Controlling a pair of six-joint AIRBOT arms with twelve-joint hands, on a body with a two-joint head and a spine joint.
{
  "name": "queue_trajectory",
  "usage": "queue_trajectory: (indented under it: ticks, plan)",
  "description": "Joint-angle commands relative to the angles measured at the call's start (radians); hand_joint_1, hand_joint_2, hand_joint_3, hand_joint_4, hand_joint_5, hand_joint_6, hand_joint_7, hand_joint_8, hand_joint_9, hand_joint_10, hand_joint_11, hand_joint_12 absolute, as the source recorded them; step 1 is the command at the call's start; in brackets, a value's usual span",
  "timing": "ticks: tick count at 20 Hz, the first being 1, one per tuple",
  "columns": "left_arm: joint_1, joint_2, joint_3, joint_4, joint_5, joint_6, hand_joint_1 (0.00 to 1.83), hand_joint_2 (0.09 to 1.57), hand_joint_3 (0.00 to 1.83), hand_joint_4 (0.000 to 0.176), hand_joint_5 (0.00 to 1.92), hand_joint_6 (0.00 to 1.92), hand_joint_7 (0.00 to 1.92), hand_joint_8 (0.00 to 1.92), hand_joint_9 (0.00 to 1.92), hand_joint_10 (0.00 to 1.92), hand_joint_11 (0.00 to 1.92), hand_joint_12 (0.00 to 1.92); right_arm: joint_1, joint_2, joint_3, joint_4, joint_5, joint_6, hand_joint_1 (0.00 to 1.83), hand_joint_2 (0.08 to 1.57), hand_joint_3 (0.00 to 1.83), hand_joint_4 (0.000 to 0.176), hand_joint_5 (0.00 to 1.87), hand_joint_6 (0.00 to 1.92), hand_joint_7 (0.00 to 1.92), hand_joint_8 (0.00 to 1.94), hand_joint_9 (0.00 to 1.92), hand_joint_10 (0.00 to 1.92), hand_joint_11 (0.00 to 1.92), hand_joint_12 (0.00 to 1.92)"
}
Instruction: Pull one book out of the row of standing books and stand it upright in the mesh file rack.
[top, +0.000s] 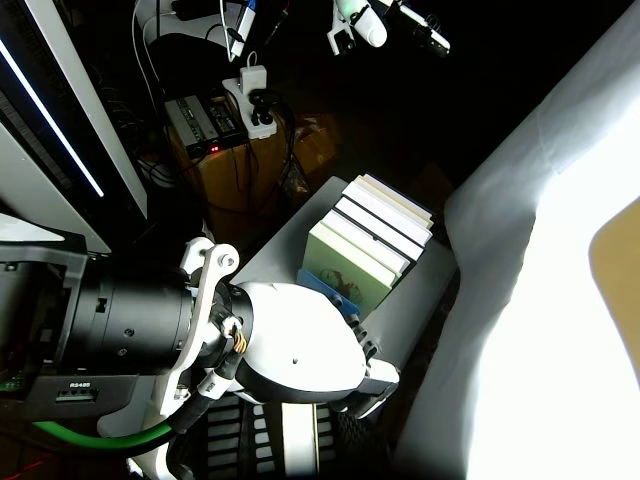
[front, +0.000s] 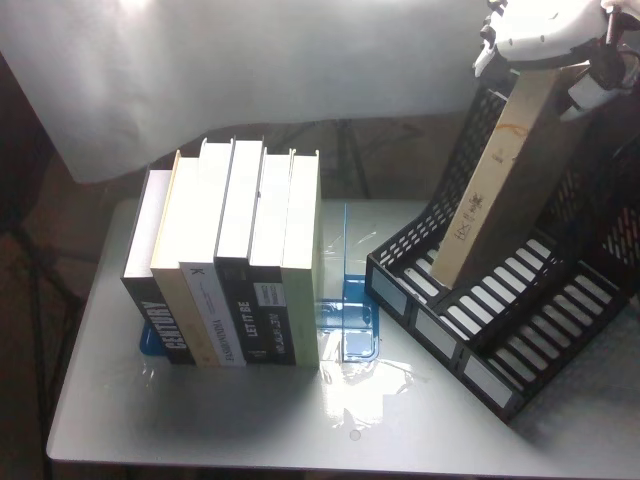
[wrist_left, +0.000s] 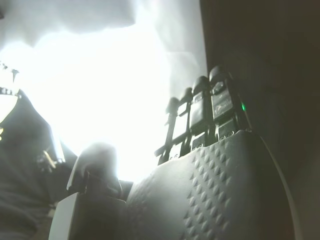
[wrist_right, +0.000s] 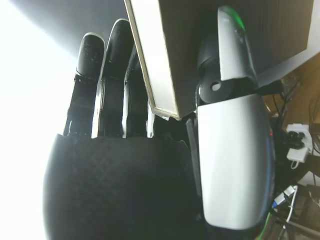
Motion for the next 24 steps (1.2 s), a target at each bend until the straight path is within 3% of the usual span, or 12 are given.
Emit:
queue_trajectory:
  ticks: [1, 5, 6, 8, 9, 11, 13, 14, 15, 16, 17, 24]
  plan:
    - [-0.001, 0.0, 0.01, -0.021, -0.131, -0.002, 0.02, 1.45, 0.0, 0.0, 0.0, 0.0, 0.0, 0.0, 0.0, 0.0, 0.0, 0.0, 0.008, 0.013, 0.011, 0.0, -0.082, -0.003, 1.1, 1.32, 0.0, 0.0, 0.67, 1.54, 0.58, 1.54, 0.46, 1.25, 0.19, 1.74]
    - [-0.001, -0.001, 0.011, -0.021, -0.132, -0.002, 0.0, 1.45, 0.0, 0.0, 0.0, 0.0, 0.0, 0.0, 0.0, 0.0, 0.0, 0.0, 0.005, 0.007, 0.024, -0.024, -0.089, 0.018, 1.11, 1.31, 0.0, 0.0, 0.69, 1.47, 0.59, 1.56, 0.48, 1.27, 0.18, 1.75]
    - [-0.001, -0.002, 0.011, -0.021, -0.133, -0.002, 0.0, 1.43, 0.0, 0.0, 0.0, 0.0, 0.0, 0.0, 0.0, 0.0, 0.0, 0.0, 0.005, 0.006, 0.027, -0.027, -0.089, 0.019, 1.27, 1.29, 0.0, 0.0, 0.69, 1.44, 0.64, 1.47, 0.53, 1.6, 0.25, 1.75]
    - [-0.001, -0.003, 0.012, -0.021, -0.133, -0.002, 0.0, 1.43, 0.0, 0.0, 0.0, 0.0, 0.0, 0.0, 0.0, 0.0, 0.0, 0.0, 0.002, 0.001, 0.033, -0.046, -0.091, 0.027, 1.3, 1.3, 0.0, 0.0, 0.68, 1.46, 0.63, 1.49, 0.49, 1.72, 0.18, 1.75]
    - [-0.001, -0.003, 0.012, -0.021, -0.133, -0.002, 0.0, 1.43, 0.0, 0.0, 0.0, 0.0, 0.0, 0.0, 0.0, 0.0, 0.0, 0.0, 0.0, -0.001, 0.038, -0.049, -0.093, 0.028, 1.15, 1.3, 0.0, 0.0, 0.7, 1.46, 0.62, 1.52, 0.45, 1.39, 0.17, 1.75]
    - [-0.001, -0.004, 0.013, -0.021, -0.133, -0.002, 0.0, 1.42, 0.0, 0.0, 0.0, 0.0, 0.0, 0.0, 0.0, 0.0, 0.0, 0.0, -0.006, -0.006, 0.046, -0.054, -0.101, 0.033, 1.3, 1.3, 0.0, 0.0, 0.69, 1.47, 0.64, 1.44, 0.49, 1.68, 0.16, 1.68]
    - [-0.001, -0.005, 0.013, -0.021, -0.133, -0.002, 0.0, 1.42, 0.0, 0.0, 0.0, 0.0, 0.0, 0.0, 0.0, 0.0, 0.0, 0.0, -0.007, -0.011, 0.047, -0.142, -0.106, 0.099, 1.13, 1.32, 0.0, 0.0, 0.51, 1.58, 0.73, 1.47, 0.45, 1.18, 0.08, 1.75]
    - [-0.001, -0.005, 0.014, -0.021, -0.134, -0.002, 0.0, 1.42, 0.0, 0.0, 0.0, 0.0, 0.0, 0.0, 0.0, 0.0, 0.0, 0.0, -0.008, -0.015, 0.05, -0.187, -0.107, 0.127, 1.25, 1.29, 0.0, 0.0, 0.39, 0.99, 0.67, 1.49, 0.42, 1.1, 0.02, 1.72]
    - [-0.001, -0.005, 0.014, -0.021, -0.134, -0.002, 0.0, 1.41, 0.0, 0.0, 0.0, 0.0, 0.0, 0.0, 0.0, 0.0, 0.0, 0.0, -0.011, -0.02, 0.055, -0.193, -0.107, 0.129, 1.16, 1.18, 0.0, 0.0, 0.37, 0.47, 0.45, 0.49, 0.3, 0.82, 0.0, 1.52]
    - [-0.001, -0.006, 0.015, -0.021, -0.133, -0.002, 0.0, 1.41, 0.0, 0.0, 0.0, 0.0, 0.0, 0.0, 0.0, 0.0, 0.0, 0.0, -0.013, -0.025, 0.059, -0.195, -0.107, 0.129, 1.16, 1.18, 0.0, 0.0, 0.37, 0.47, 0.45, 0.49, 0.3, 0.82, 0.0, 1.52]
    - [-0.001, -0.006, 0.015, -0.021, -0.133, -0.002, 0.0, 1.41, 0.0, 0.0, 0.0, 0.0, 0.0, 0.0, 0.0, 0.0, 0.0, 0.0, -0.014, -0.03, 0.064, -0.2, -0.107, 0.129, 1.19, 1.12, 0.0, 0.0, 0.39, 0.32, 0.48, 0.14, 0.27, 0.63, 0.0, 1.45]
    - [-0.001, -0.006, 0.016, -0.021, -0.132, -0.002, 0.0, 1.41, 0.0, 0.0, 0.0, 0.0, 0.0, 0.0, 0.0, 0.0, 0.0, 0.0, -0.019, -0.039, 0.062, -0.225, -0.108, 0.129, 1.13, 1.07, 0.0, 0.0, 0.18, 0.0, 0.19, 0.0, 0.12, 0.25, 0.0, 1.08]
